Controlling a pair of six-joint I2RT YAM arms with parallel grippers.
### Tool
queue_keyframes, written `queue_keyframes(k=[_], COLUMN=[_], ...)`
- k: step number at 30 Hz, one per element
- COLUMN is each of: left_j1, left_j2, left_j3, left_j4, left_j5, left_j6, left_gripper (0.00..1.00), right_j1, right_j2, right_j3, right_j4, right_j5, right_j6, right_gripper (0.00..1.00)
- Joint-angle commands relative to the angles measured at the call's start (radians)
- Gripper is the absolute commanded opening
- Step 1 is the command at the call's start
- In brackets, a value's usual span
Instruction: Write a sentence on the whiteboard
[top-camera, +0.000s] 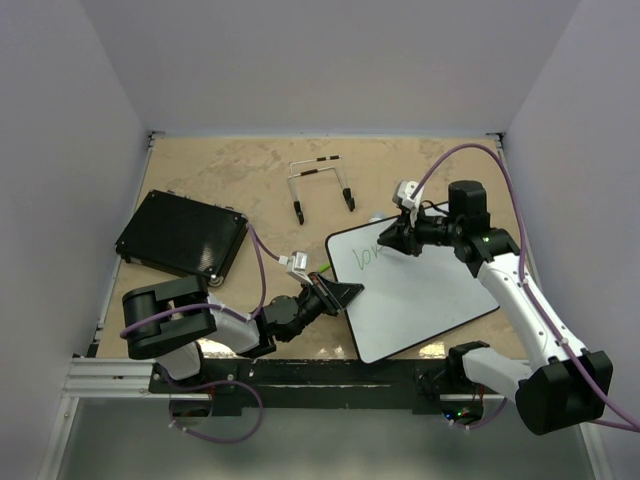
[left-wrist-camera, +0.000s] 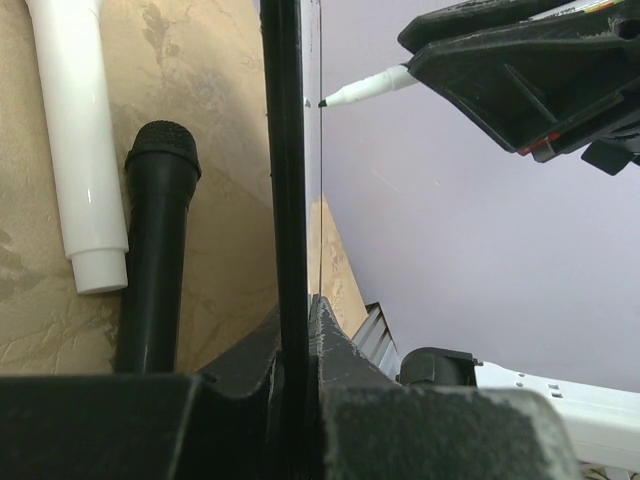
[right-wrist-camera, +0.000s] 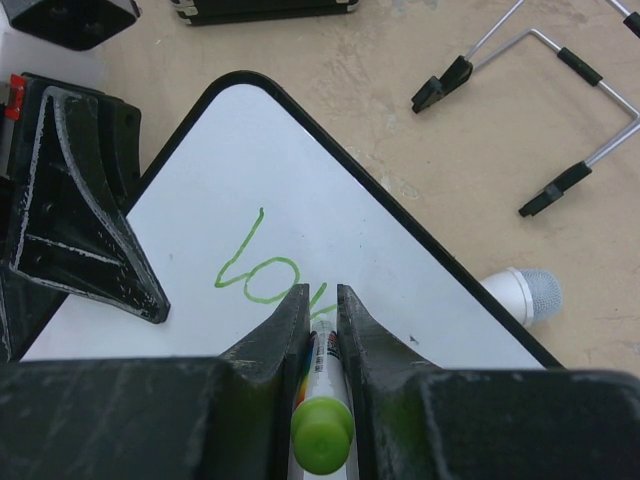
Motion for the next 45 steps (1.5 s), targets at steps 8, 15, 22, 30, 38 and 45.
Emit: queue_keyframes(k=[8, 15, 22, 30, 38, 45], left_j1=[-0.003, -0.003, -0.003, -0.003, -0.001, 0.000], left_j2=[-0.003, -0.002, -0.005, 0.000, -0.005, -0.005], left_j3=[-0.002, -0.004, -0.007, -0.007, -0.004, -0.002], left_j4=[0.195, 0.196, 0.199, 0.201, 0.198, 0.198], left_j5=[0.028, 0.028, 0.028, 0.029, 0.029, 0.031], left_j6=[0.090, 0.088, 0.088, 0.090, 0.091, 0.091], left_gripper=[0.00, 0.00, 0.00, 0.00, 0.00, 0.00], right_j1=[-0.002, -0.003, -0.003, -0.005, -0.005, -0.003], right_j2=[0.006, 0.006, 0.001, 0.019, 0.018, 0.033], right_j3=[0.009, 0.008, 0.009, 0.016, 0.011, 0.015], right_j4=[-0.017, -0.008, 0.048, 0.091, 0.123, 0.063], right_j5=[0.019, 0.075, 0.121, 0.110, 0.035, -0.004], right_j6=[-0.029, -0.017, 0.018, 0.044, 0.069, 0.028], right_gripper=[0.00, 0.00, 0.00, 0.00, 0.00, 0.00])
